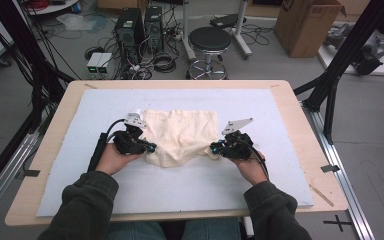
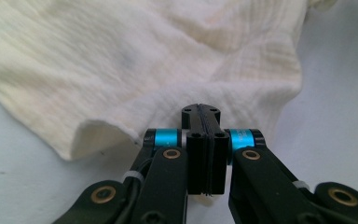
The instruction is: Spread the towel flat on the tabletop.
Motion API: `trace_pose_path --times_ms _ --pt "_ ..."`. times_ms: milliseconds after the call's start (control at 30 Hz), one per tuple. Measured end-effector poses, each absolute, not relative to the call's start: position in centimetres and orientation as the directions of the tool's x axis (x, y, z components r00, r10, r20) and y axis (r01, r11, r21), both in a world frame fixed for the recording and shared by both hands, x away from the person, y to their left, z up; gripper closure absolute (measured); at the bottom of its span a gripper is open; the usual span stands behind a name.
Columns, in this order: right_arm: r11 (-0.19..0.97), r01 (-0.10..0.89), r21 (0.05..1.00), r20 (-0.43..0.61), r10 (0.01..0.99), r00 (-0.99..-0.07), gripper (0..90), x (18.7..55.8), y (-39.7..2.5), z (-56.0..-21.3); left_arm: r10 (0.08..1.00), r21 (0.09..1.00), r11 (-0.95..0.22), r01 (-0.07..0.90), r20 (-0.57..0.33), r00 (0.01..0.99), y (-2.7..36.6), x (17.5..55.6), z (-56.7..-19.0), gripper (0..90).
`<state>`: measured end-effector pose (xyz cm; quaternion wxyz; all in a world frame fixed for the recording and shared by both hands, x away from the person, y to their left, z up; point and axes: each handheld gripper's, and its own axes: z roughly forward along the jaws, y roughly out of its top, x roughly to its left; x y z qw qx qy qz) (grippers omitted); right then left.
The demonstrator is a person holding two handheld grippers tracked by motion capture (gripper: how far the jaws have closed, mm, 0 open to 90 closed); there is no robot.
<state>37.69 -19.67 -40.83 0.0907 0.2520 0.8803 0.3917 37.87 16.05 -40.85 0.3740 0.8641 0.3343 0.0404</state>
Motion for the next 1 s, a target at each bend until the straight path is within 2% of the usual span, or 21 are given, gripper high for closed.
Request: trace_pose_path --times_ms 133,300,633,767,1000 --pt "0.589 0.389 0.708 0.063 0.496 -0.866 81.5 37.7 -19.6 -41.4 0.618 0.647 -0.518 0.560 -0.169 0.767 16.1 37.7 -41.8 85.1" --pt "0.602 0.394 0.694 0.069 0.489 -0.869 81.3 37.6 -19.5 -42.0 0.610 0.700 -0.485 0.525 -0.160 0.776 16.5 37.0 -40.6 75.9" --pt "0.618 0.414 0.668 0.051 0.517 -0.854 81.5 38.3 -19.4 -43.1 0.561 0.742 -0.477 0.471 -0.155 0.813 17.3 34.9 -39.8 75.1" --pt "0.611 0.418 0.672 0.049 0.526 -0.849 81.8 38.6 -19.4 -43.3 0.555 0.716 -0.497 0.490 -0.172 0.814 17.2 34.9 -41.0 72.0" --pt "0.608 0.413 0.678 0.047 0.525 -0.850 80.8 38.6 -19.5 -43.3 0.577 0.663 -0.565 0.490 -0.107 0.810 15.6 35.6 -42.5 71.9"
